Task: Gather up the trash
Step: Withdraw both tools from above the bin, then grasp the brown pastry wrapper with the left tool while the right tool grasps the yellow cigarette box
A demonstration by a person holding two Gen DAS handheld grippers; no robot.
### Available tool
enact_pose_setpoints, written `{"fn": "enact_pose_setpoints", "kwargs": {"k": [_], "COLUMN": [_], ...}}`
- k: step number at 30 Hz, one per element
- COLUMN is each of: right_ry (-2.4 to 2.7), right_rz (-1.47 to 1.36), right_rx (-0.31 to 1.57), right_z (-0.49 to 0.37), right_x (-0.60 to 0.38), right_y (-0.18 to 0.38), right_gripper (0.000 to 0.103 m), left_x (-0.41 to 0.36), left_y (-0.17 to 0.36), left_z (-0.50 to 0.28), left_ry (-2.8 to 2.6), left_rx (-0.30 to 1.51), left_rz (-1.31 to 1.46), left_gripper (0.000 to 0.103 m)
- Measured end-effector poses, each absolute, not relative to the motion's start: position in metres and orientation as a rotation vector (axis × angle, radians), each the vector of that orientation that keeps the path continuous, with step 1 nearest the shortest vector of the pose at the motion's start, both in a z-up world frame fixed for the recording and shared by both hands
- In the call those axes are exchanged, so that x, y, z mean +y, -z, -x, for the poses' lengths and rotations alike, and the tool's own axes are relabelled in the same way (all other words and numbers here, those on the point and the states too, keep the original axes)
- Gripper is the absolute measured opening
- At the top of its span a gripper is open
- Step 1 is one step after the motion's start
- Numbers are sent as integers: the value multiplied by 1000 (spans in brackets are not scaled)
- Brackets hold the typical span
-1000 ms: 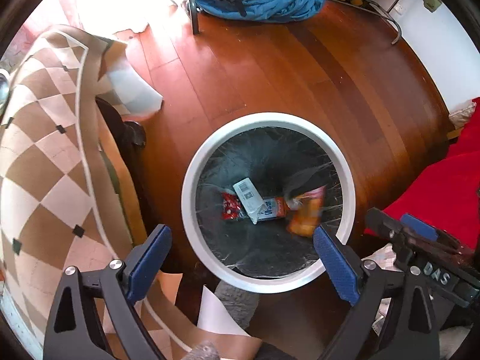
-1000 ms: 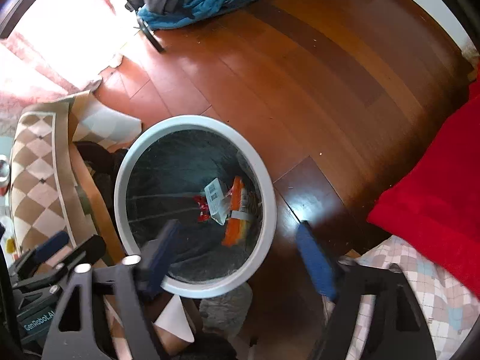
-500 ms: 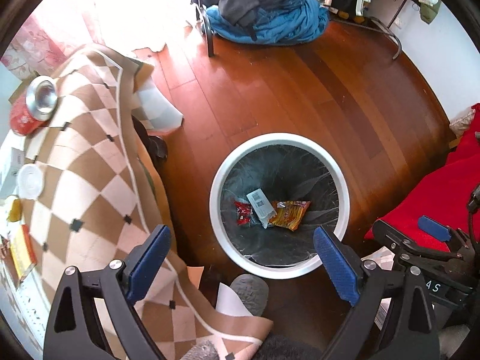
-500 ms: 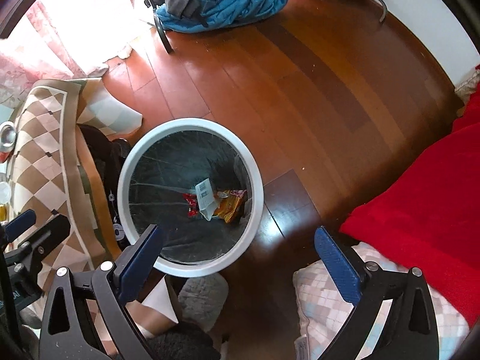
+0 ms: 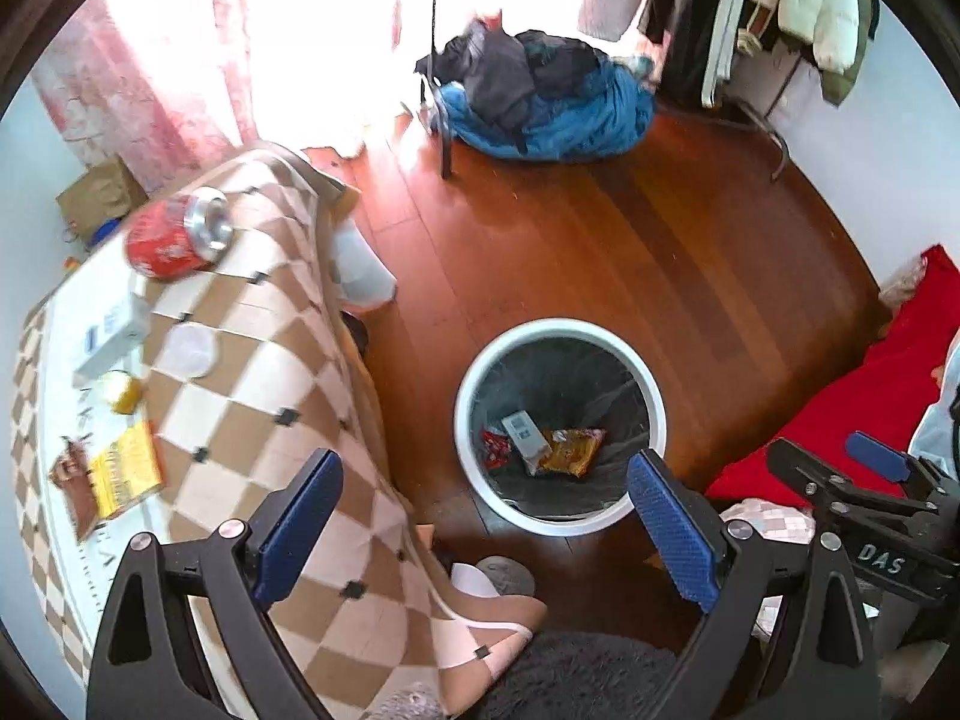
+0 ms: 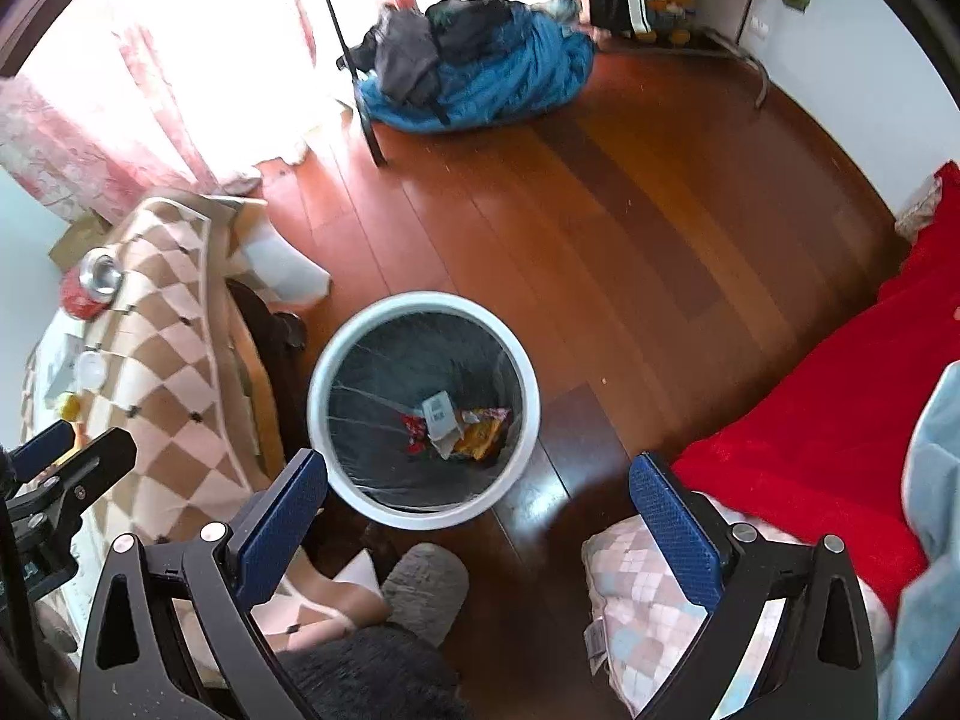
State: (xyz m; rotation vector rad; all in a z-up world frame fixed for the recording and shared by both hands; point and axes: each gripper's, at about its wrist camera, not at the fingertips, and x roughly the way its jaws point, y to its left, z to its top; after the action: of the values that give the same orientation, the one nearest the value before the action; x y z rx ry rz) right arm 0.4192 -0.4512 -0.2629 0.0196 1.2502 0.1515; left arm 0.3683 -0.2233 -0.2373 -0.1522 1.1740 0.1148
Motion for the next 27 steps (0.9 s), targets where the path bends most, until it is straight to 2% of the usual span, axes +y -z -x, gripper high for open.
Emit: {"fn": "enact_pose_setpoints", "kwargs": {"k": [8,14,19,23,26,27], "right_ry": [-236,-470,-752,-957,-1007,-1020], "right_rz": [-64,26,336,650,884,948], "right_rx": [1131,1121,1196,1304,1317,1321], "right_z": [-391,-371,-351,-330,-318,-314], "right_x": [-420,-324,-184,-68,-3,15], "right_y": [179,145,180,240,283,296], "right_gripper": [102,102,102,102,101,98], "left_x": [-173,-87,-5,54,81,86], "left_y": [175,153,191,258,300,309], "left_z": [-323,-268,-212,-163,-137,-131], "left_ry": [-185,-439,-666,-819,-879,-892], "left_rx": [1062,992,1047,1141,1206,1217], "left_rz": [209,251,293,386,456,473], "left_gripper": [97,97,97,97,97,97]}}
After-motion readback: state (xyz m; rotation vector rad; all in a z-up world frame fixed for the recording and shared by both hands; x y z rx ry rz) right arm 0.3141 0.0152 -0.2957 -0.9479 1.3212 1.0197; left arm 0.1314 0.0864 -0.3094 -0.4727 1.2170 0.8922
